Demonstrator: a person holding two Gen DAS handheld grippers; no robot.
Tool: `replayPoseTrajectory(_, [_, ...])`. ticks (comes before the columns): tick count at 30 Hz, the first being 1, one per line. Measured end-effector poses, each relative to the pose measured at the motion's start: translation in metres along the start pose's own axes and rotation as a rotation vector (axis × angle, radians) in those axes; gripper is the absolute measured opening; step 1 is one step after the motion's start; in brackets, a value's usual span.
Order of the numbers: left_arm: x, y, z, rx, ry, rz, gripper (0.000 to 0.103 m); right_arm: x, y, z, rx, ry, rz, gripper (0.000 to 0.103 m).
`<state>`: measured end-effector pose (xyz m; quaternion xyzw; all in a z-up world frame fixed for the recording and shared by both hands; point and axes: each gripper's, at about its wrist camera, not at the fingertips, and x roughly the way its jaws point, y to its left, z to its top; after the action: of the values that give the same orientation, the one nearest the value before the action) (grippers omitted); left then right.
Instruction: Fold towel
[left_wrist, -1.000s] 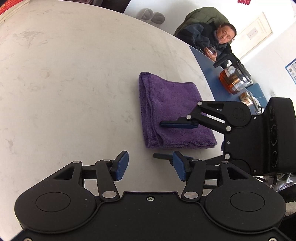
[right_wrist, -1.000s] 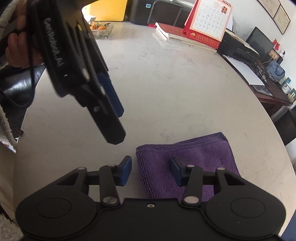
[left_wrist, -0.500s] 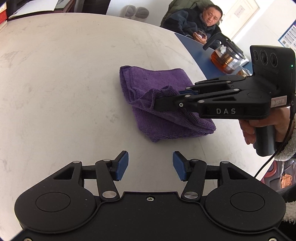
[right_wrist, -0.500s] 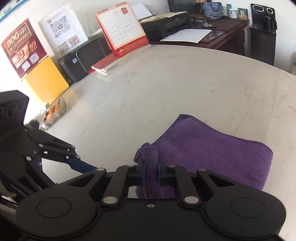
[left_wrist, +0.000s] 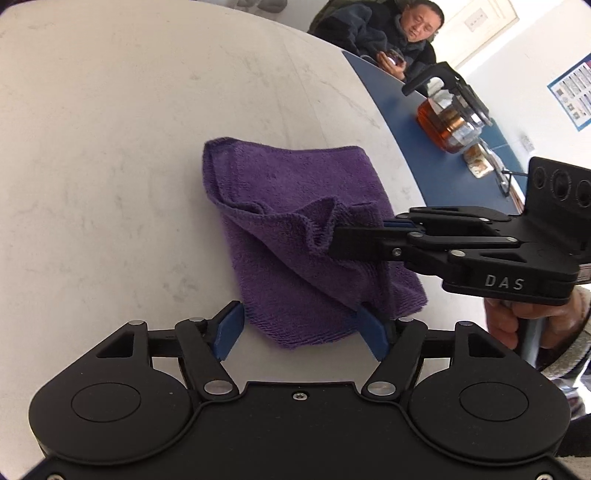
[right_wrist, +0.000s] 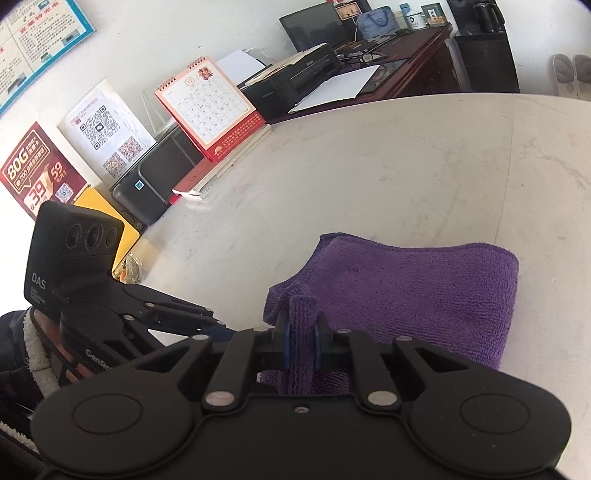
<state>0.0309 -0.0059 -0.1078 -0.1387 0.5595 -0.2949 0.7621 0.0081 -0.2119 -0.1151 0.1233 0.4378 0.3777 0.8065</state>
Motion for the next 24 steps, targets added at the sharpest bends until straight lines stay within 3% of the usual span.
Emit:
replayPoseTrajectory(9, [-0.024, -0.016, -0.008, 0.011, -0.020, -0.170, 0.068, 0.012, -0.010, -0.002, 0.038, -0.005, 0.008, 0.011])
replayPoseTrajectory(12, [-0.030, -0.020, -0.014, 0.023, -0.019, -0.131, 0.068, 0.013, -0.010, 0.000, 0.042, -0.005, 0.007, 0.011])
replayPoseTrajectory(18, [-0.015, -0.011, -0.016, 0.031, 0.038, 0.024, 0.068, 0.016, -0.009, 0.006, 0.049, -0.007, 0.004, 0.011])
replayPoseTrajectory(24, [-0.008, -0.013, -0.012, 0.051, 0.037, 0.041, 0.068, 0.019, -0.009, 0.012, 0.055, -0.008, 0.002, 0.011])
